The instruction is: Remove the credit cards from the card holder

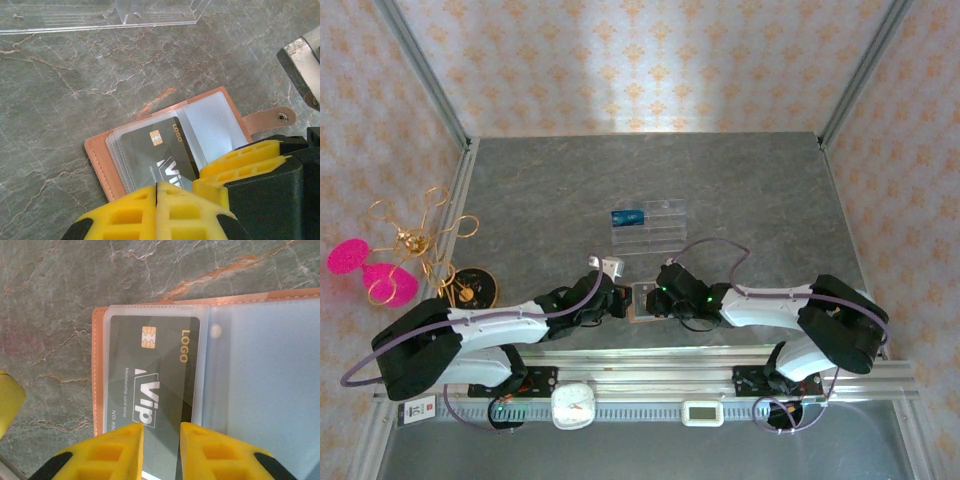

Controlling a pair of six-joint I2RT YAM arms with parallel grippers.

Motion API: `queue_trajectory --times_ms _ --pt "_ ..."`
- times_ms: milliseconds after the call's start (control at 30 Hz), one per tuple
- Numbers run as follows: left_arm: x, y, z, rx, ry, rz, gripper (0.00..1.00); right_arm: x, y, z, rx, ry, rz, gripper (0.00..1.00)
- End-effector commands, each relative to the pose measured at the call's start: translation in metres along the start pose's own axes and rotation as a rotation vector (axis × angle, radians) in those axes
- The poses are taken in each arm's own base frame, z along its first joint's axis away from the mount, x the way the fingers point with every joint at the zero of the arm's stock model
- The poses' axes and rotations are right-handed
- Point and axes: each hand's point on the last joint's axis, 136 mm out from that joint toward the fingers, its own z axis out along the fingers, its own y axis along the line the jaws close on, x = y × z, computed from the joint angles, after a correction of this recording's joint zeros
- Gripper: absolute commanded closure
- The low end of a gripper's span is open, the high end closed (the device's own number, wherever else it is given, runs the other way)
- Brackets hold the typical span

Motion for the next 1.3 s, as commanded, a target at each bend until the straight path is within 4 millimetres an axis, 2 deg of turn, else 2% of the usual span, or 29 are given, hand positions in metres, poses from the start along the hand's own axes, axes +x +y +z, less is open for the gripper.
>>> queue_trajectory --times_ms 0,100,200,300,433,567,800,1067,1167,1267 --pt "0.000 0.006 -0.003 -0.025 -0.014 -0.004 1.00 0.000 -0.001 0.003 -0.001 -0.001 -0.009 0.75" --pt "0.000 0.006 -0.003 -0.025 -0.014 -0.004 1.00 0.006 -0.007 0.007 0.033 0.021 -0.014 0.75" --pt "0.000 0.005 -0.003 -0.022 -0.015 -0.007 1.00 0.009 -0.023 0.010 0.132 0.022 -0.033 0.75" --pt "0.000 0.007 -0.003 -0.028 -0.015 -0.007 1.00 0.004 -0.035 0.005 0.227 -0.011 -0.048 0.76" --pt "0.000 0.008 -0.005 -0.031 -0.019 -0.005 1.00 -0.006 -0.039 -0.008 0.276 -0.077 -0.042 0.76" --pt "-0.002 0.009 -0.006 -0.040 -0.023 0.002 1.00 -0.011 -0.037 -0.013 0.295 -0.098 -0.044 0.75" --pt "-0.009 -0.013 -0.002 0.032 -0.018 0.019 1.00 -0.022 -0.011 -0.026 0.198 -0.130 -0.068 0.73" --pt "0.001 -0.043 0.026 0.090 0.047 0.057 1.00 -0.021 -0.018 -0.024 0.055 -0.038 -0.043 0.82" --pt "0.008 -0.044 0.034 0.092 0.066 0.058 1.00 -0.021 -0.024 -0.024 0.029 -0.028 -0.027 0.82" --pt "0.017 -0.036 0.041 0.057 0.098 0.064 1.00 -0.023 -0.029 -0.026 0.023 -0.030 -0.018 0.82"
